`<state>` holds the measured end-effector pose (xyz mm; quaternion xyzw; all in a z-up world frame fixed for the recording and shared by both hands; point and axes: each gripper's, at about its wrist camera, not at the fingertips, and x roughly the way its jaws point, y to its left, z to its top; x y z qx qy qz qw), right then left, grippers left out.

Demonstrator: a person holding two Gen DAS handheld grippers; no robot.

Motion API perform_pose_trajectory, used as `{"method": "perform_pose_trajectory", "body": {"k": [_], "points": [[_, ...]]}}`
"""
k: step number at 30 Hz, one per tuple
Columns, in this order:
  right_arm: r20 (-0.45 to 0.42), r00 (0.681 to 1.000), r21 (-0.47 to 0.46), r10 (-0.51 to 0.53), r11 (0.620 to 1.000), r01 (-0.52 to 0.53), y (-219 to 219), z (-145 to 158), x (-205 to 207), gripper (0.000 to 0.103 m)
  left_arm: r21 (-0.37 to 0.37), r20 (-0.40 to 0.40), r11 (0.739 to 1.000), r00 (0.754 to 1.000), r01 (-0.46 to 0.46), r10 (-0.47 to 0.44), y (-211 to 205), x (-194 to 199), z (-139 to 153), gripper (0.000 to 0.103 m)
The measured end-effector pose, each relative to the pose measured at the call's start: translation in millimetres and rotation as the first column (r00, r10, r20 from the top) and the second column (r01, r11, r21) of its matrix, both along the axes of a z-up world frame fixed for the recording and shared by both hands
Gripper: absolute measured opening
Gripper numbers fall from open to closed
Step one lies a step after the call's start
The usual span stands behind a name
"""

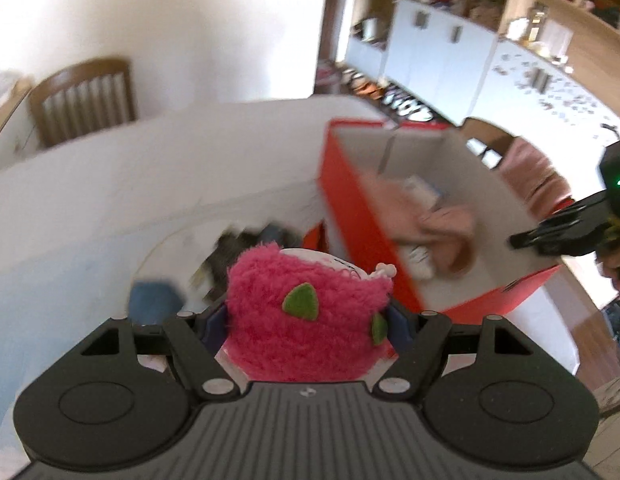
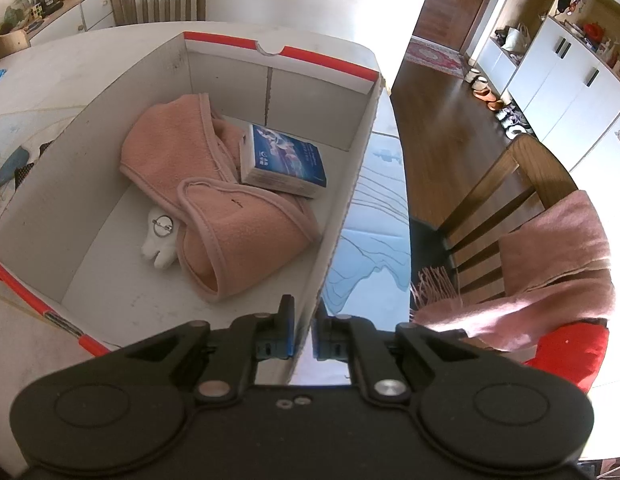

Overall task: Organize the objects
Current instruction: 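Carry the pink plush with the left gripper into the box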

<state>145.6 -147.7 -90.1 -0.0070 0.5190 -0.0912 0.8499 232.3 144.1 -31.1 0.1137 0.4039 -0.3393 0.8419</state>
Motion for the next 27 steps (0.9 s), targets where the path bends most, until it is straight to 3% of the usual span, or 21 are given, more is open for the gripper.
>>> {"method": "perform_pose_trajectory", "body": {"k": [10,20,27], "points": [[0.006,1.0,0.006,0.006,1.0,-0.006,-0.7,0.2,-1.8,0.008,-0.024,0.061,0.99,0.989,0.138,-0.136,-80.1,9.4,23.7,0.076],[0.007,1.0,0.024,0.008,1.0,-0.009,-3.5,0.4,-1.3,0.008,0.026,0.098,0.98,0.975,0.197,-0.199,-170.1,32.0,9.4,0.076],[0.007,1.0,0.031,0.008,0.999,-0.009,-4.1,0.7,-0.7,0.008,0.105,0.099,0.973,0.971,0.207,-0.217,-219.0,49.2,-20.0,0.076]]}}
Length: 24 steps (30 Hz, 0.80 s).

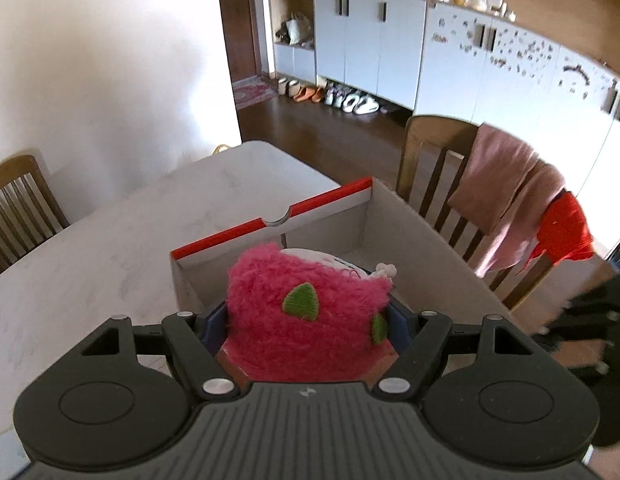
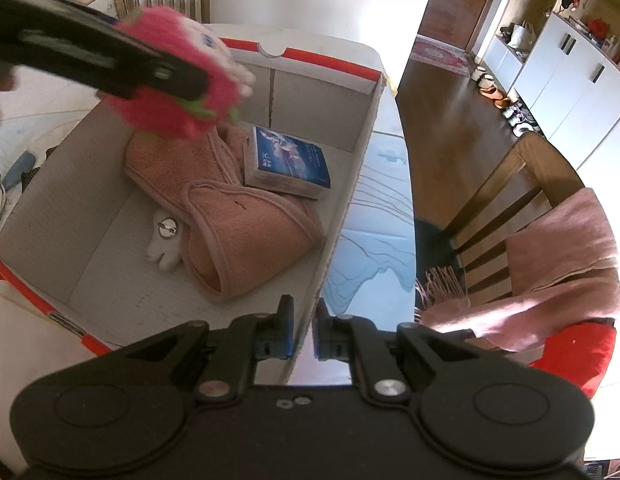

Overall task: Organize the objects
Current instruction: 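Carry the pink plush with the left gripper into the box, then open the left gripper to release the plush in the box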

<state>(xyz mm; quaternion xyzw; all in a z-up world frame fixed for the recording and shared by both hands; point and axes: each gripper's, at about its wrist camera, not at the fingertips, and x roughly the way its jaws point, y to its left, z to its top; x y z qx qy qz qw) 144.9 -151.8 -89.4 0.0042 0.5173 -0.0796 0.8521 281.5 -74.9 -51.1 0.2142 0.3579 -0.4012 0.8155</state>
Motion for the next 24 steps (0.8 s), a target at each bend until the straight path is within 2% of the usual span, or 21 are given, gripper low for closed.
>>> {"method": "perform_pose_trajectory", "body": {"k": [7,11,19,24], "points": [[-0.002,1.0,0.011,-0.004,1.0,0.004,-1.8,-0.5,0.1,0.008,0.102,0.009,0.995,1.0,-0.005,0.004,-25.9,14.5,-32.0,0.076],[-0.003,1.0,0.016,-0.006,1.0,0.006,-2.3,-0.9,0.8,0.008,0.136,-0.003,0.991,1.0,-0.017,0.018,-32.8,22.3,-45.5,0.076],[-0.003,1.0,0.017,-0.009,1.0,0.009,-2.6,-1.1,0.8,0.008,0.166,-0.018,0.986,1.0,-0.004,0.007,-36.2,23.6,-57.1,0.077],[-0.003,1.0,0.016,-0.014,1.0,0.014,-2.1,-1.0,0.8,0.008,0.152,-0.025,0.988,1.0,-0.001,0.005,-31.7,21.7,-53.3,0.082]]}}
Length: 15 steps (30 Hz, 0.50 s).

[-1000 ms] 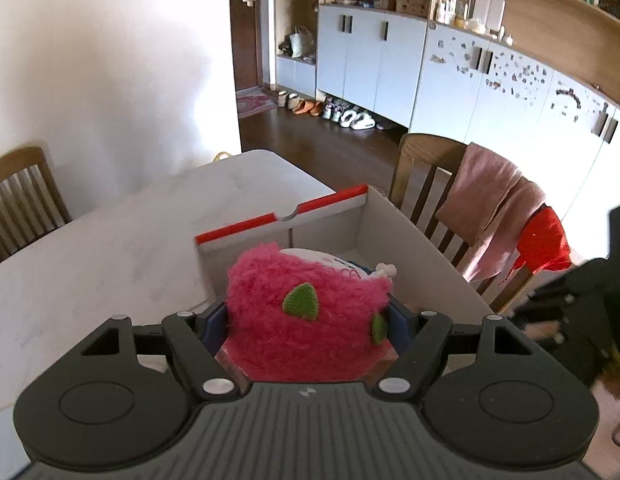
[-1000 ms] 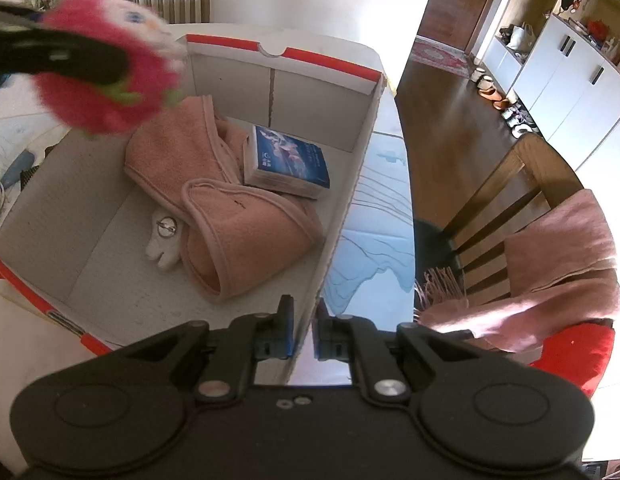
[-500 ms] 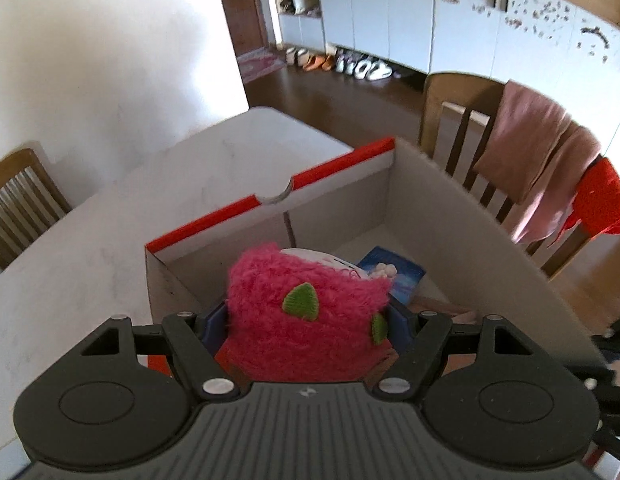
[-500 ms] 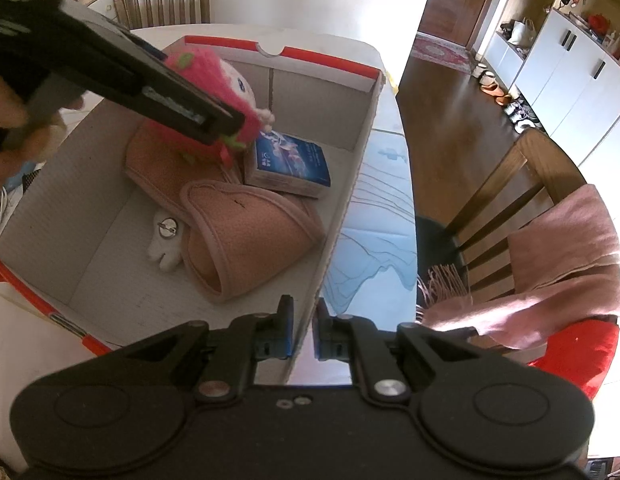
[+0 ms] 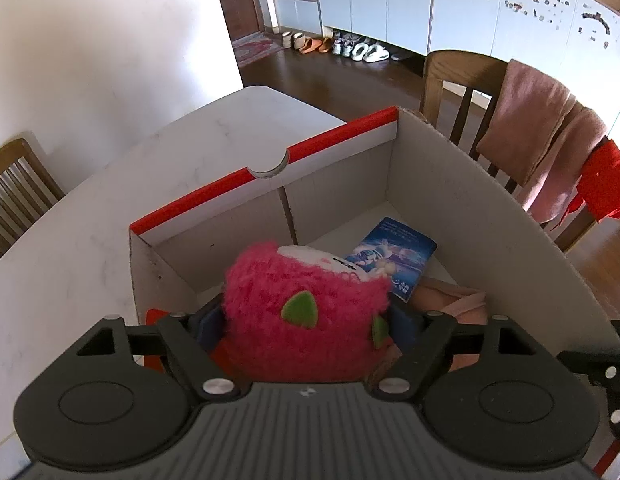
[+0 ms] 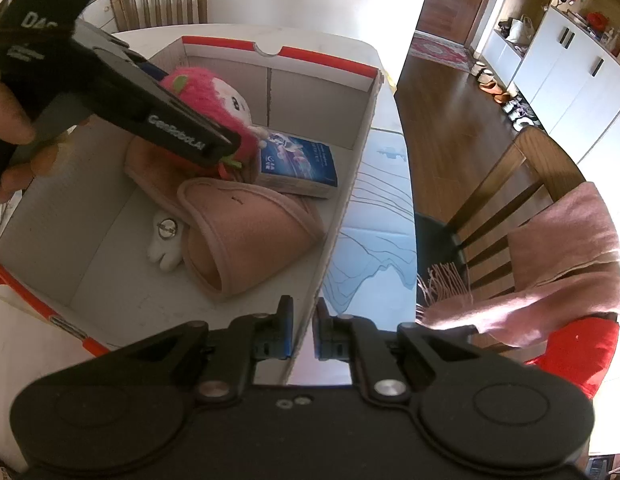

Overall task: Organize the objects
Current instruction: 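Open the left gripper to release the plush in the box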

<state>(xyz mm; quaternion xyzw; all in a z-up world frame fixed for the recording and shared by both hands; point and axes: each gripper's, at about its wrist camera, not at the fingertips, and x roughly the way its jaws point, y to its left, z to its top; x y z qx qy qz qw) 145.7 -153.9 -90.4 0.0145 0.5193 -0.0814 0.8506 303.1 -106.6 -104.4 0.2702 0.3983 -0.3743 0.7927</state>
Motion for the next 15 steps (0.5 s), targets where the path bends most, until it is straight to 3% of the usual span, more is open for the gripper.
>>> {"method": "perform_pose_trajectory", "body": {"k": [15], "points": [[-0.004,1.0,-0.018,0.001,1.0,-0.002,3.2,0.7,-0.6,0.008,-0.117,-0.031,0.993,0.999,-0.02,0.016,46.8,-13.5,39.7,0.083]]}}
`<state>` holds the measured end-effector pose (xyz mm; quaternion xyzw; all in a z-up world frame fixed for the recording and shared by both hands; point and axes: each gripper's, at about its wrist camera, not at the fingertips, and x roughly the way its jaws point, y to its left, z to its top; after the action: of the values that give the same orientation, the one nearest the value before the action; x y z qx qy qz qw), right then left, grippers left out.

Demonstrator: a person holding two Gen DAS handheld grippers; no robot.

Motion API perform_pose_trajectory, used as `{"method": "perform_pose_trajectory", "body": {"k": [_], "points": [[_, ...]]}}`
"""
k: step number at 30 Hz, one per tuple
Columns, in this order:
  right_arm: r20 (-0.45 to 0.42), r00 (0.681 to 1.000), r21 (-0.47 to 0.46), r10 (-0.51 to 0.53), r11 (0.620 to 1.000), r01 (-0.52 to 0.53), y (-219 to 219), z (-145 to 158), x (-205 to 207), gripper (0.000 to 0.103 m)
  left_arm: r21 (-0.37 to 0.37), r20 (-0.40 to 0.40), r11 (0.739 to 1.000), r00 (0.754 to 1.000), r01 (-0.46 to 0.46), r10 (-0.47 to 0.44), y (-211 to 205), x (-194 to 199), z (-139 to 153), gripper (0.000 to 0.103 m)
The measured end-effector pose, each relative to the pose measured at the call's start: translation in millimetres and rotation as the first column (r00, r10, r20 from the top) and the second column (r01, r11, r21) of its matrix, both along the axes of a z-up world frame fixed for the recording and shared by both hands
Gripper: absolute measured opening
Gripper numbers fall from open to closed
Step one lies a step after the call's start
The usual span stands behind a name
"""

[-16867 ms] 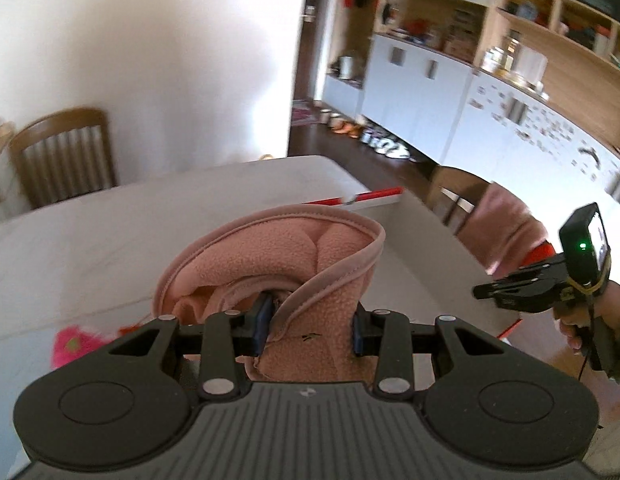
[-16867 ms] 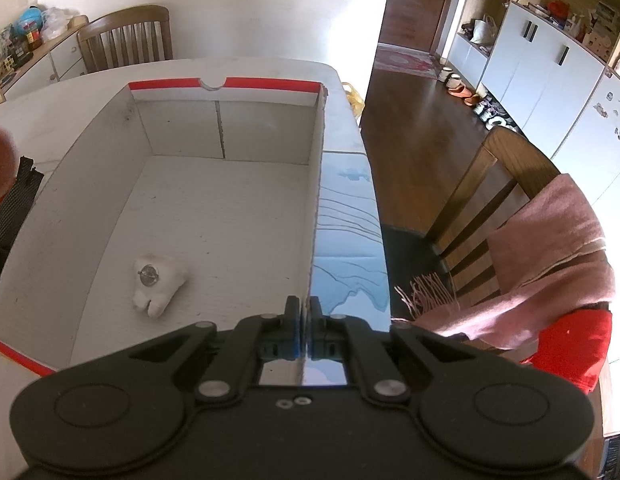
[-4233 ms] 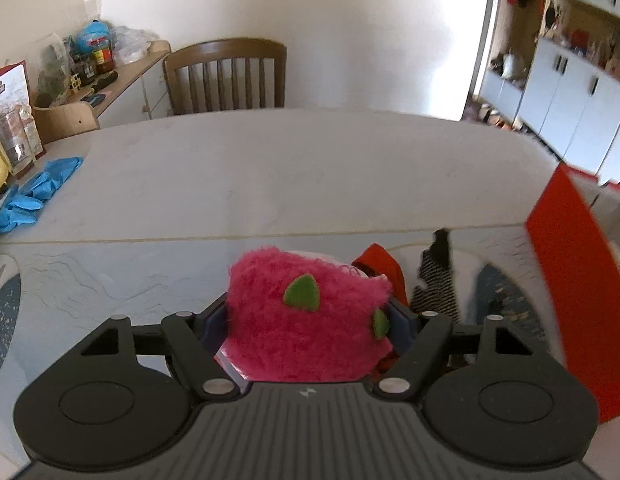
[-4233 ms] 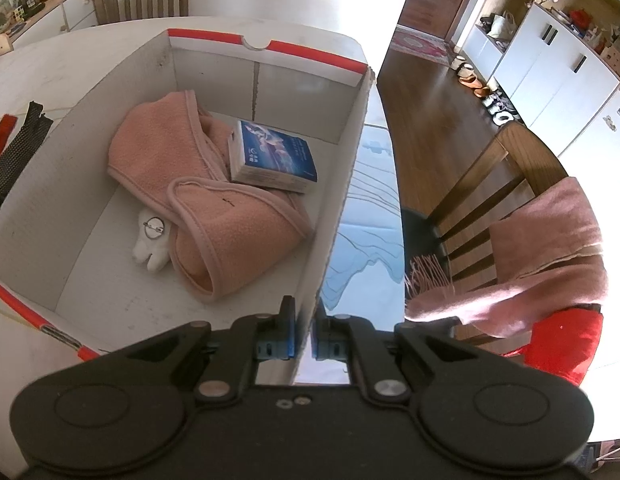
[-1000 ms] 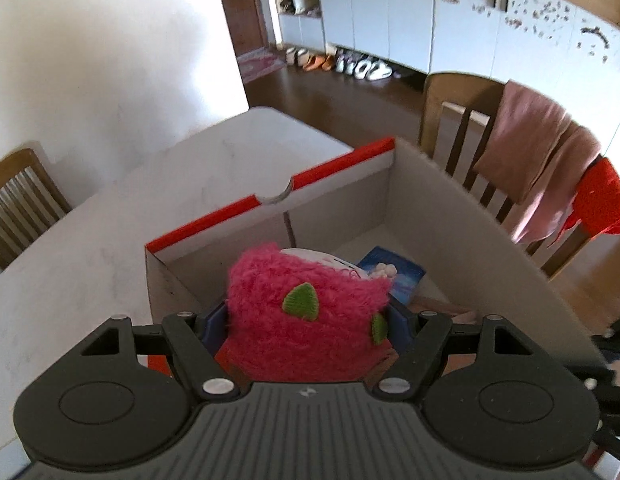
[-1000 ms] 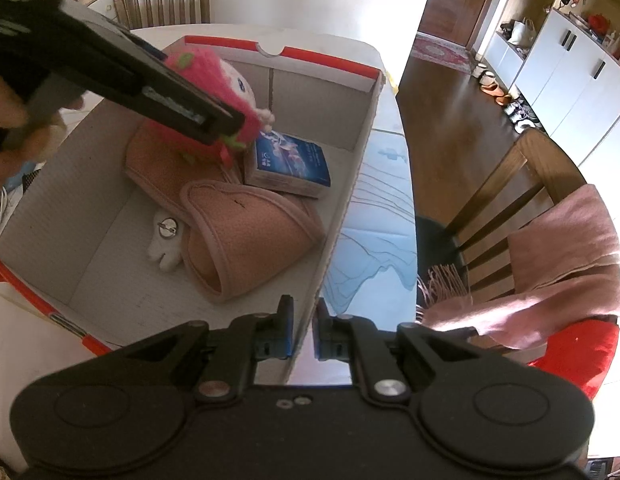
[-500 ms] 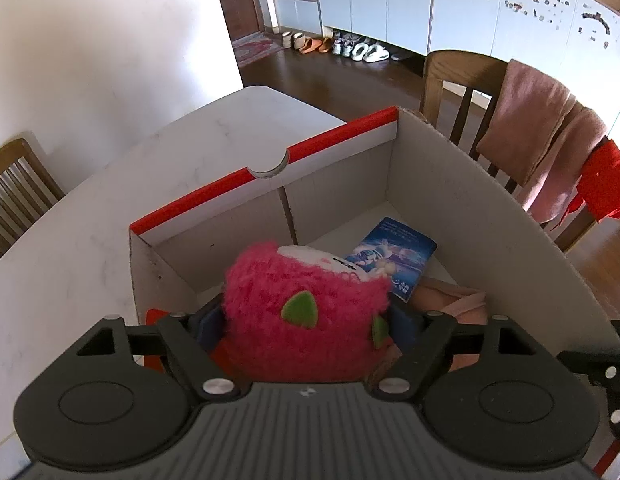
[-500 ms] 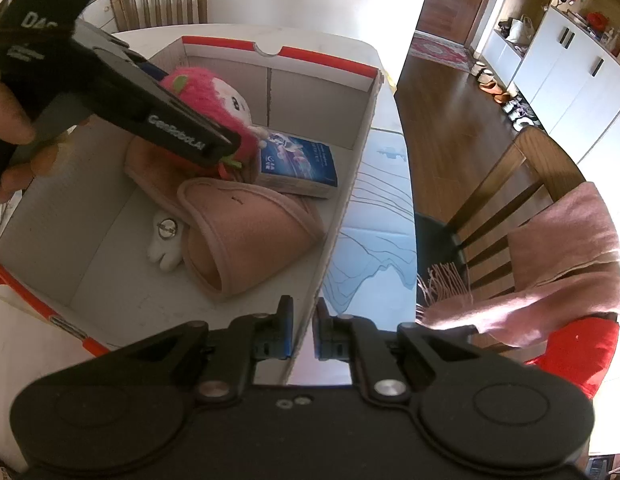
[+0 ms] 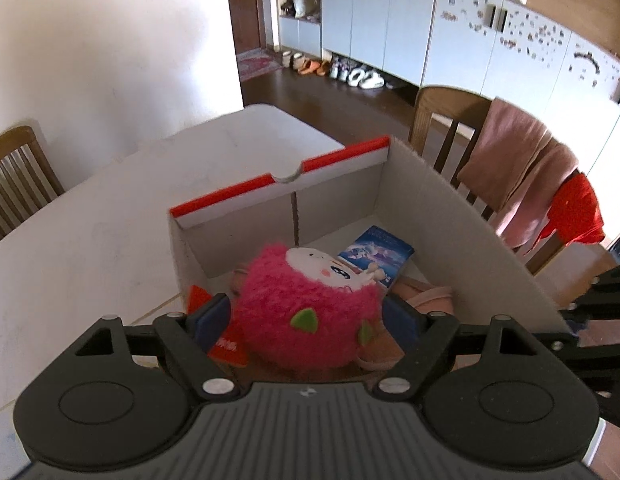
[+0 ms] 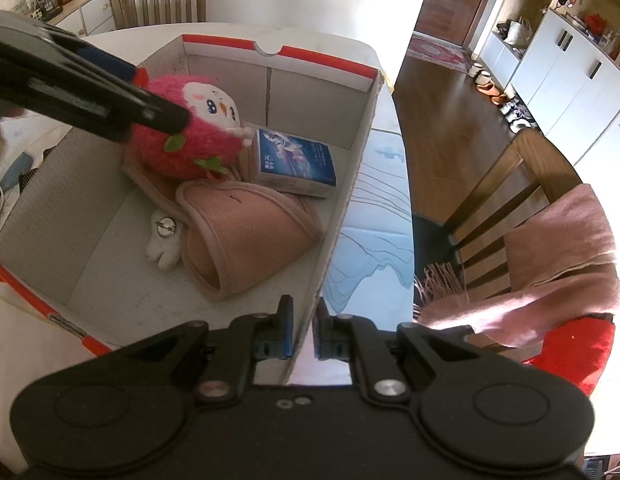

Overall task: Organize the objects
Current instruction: 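Open the left gripper to release the plush in the box, then return the left tool to the pile and grasp the red cloth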

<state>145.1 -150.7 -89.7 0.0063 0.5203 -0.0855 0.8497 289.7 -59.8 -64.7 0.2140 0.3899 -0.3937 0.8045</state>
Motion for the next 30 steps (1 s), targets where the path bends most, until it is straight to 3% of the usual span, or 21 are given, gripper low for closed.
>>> {"method": "perform_pose_trajectory", "body": {"k": [8,14,21,30], "points": [[-0.007,1.0,-0.019,0.006,1.0,-0.007,3.4,0.3,0.3,0.008,-0.094,0.038,0.995,0.999,-0.015,0.019,56.2,-7.9,46.3,0.082],[-0.011,1.0,-0.027,0.004,1.0,-0.004,4.6,-0.3,0.9,0.008,-0.114,0.047,0.99,0.995,-0.08,0.086,105.6,-7.0,56.0,0.083],[-0.017,1.0,-0.035,0.001,0.999,-0.001,5.7,0.1,1.2,0.007,-0.105,0.032,0.983,0.987,-0.154,0.158,148.0,-9.8,41.5,0.083],[-0.021,1.0,-0.035,-0.006,0.999,0.005,6.2,-0.3,1.5,0.007,-0.075,-0.012,0.983,0.986,-0.169,0.168,169.7,-25.3,-2.6,0.083]]}}
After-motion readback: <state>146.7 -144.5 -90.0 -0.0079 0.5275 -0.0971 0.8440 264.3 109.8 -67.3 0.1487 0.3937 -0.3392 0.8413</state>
